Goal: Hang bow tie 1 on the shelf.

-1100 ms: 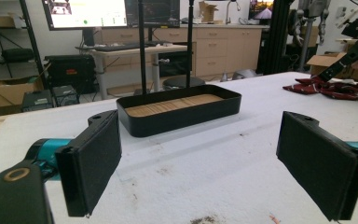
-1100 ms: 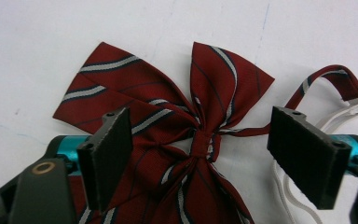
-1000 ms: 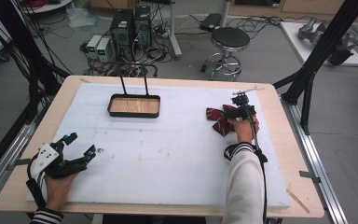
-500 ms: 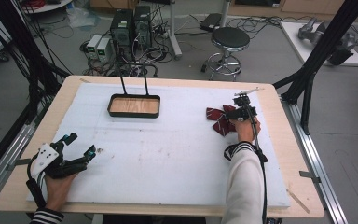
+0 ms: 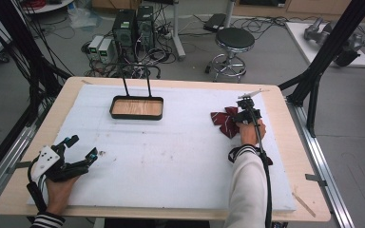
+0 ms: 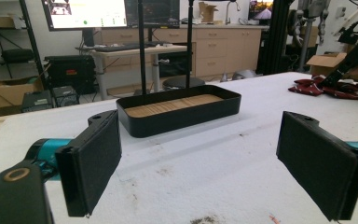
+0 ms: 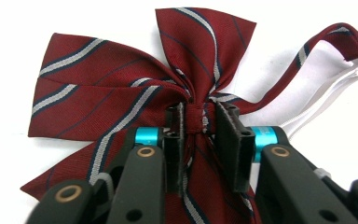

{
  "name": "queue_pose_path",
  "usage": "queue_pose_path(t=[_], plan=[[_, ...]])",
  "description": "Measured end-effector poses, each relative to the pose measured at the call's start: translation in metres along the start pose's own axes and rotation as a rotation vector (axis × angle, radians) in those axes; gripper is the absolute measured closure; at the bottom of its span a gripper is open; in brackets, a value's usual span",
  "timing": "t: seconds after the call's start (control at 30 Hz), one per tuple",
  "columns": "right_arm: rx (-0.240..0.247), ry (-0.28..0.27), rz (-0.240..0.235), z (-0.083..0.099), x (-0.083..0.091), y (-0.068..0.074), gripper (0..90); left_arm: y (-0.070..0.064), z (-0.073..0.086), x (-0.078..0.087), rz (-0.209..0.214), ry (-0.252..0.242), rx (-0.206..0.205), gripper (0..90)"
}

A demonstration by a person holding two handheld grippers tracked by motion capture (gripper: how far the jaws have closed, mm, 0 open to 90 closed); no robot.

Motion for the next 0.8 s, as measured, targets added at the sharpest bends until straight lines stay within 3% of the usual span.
queue_pose_path(t=[0.8], plan=[[0.001,-0.018,-0.018,-0.0007,0.0025,0.003,75.3,0.0003,0.0,0.0001,0.0,-0.001,0.0,14.3]])
Point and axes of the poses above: each handheld gripper's, and its own axes: x roughly backward along the jaws, z roughly out of its underside, y roughly to its left, the point moved 6 cm from there along -x, roughly forward along the jaws
